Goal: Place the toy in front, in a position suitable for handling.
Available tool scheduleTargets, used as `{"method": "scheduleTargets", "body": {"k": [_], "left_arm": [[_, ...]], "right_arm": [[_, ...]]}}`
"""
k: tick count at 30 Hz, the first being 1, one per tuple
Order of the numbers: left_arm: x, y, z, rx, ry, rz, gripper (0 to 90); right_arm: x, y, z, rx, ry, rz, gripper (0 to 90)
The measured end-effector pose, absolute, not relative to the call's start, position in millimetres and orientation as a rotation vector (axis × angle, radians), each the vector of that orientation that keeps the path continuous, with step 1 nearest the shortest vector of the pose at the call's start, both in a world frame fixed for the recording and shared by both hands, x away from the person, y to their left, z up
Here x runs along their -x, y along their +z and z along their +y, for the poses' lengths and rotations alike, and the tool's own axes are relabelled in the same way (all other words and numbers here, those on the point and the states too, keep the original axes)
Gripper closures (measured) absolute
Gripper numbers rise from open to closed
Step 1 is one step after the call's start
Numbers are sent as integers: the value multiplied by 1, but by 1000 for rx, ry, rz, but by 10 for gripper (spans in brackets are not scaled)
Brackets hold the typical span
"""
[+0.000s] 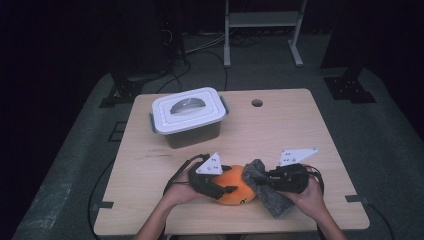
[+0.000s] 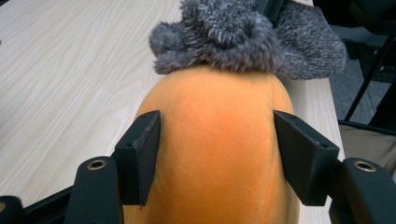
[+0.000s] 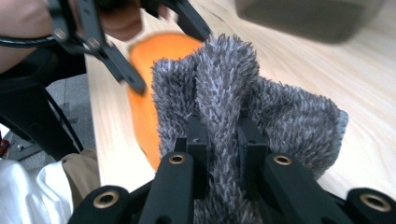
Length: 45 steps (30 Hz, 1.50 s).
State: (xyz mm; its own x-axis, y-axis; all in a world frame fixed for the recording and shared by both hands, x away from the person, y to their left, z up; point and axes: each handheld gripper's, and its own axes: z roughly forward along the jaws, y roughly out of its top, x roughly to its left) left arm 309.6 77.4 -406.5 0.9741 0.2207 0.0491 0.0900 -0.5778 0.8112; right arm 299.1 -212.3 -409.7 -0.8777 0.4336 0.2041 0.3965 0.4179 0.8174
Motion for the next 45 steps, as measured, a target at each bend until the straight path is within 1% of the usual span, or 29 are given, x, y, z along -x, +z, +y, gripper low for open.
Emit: {"method": "scheduleTargets", "body": {"k": [3,9,13,17,21,24,28,33,35,36,37,38,41,42,44,45], "left_arm": [[-311,-407,80,-2178,170,230,355],[-310,-407,78,-2187,171,212,355],[-310,-407,79,-2194,169,206,352],[-309,-407,78,-2189,173,208,356],[-307,-406,77,-2185,196,202,400],[-303,-405,72,-2202,191,166,399],[-301,-402,68,-2217,171,145,349],[-301,-396,68,-2215,157,159,181],[-303,-398,67,-2234,163,182,133],[-304,-400,66,-2256,160,190,132],[-305,-403,66,-2262,144,195,142],[-305,-406,66,-2253,132,192,181],[-303,-405,66,-2240,184,161,390],[-302,-404,67,-2233,209,152,437],[-301,-403,66,-2205,258,155,470],[-300,-402,66,-2188,291,154,473]], "right_arm": [[-302,-413,-217,-806,1480,2610,782],[-299,-400,-211,-762,1554,2567,782],[-299,-406,-206,-754,1532,2601,782],[-300,-410,-210,-778,1526,2625,782],[-300,-409,-215,-799,1519,2606,782],[-301,-402,-215,-797,1575,2564,783],[-300,-402,-206,-759,1562,2587,782],[-296,-408,-201,-719,1517,2634,782],[-296,-410,-201,-711,1519,2650,782],[-296,-411,-201,-711,1516,2650,782],[-297,-411,-202,-717,1514,2647,782],[-298,-411,-203,-724,1511,2644,782],[-298,-409,-205,-742,1493,2630,783],[-299,-408,-206,-751,1499,2621,783],[-299,-404,-209,-764,1513,2594,783],[-299,-402,-210,-768,1519,2576,784]]}}
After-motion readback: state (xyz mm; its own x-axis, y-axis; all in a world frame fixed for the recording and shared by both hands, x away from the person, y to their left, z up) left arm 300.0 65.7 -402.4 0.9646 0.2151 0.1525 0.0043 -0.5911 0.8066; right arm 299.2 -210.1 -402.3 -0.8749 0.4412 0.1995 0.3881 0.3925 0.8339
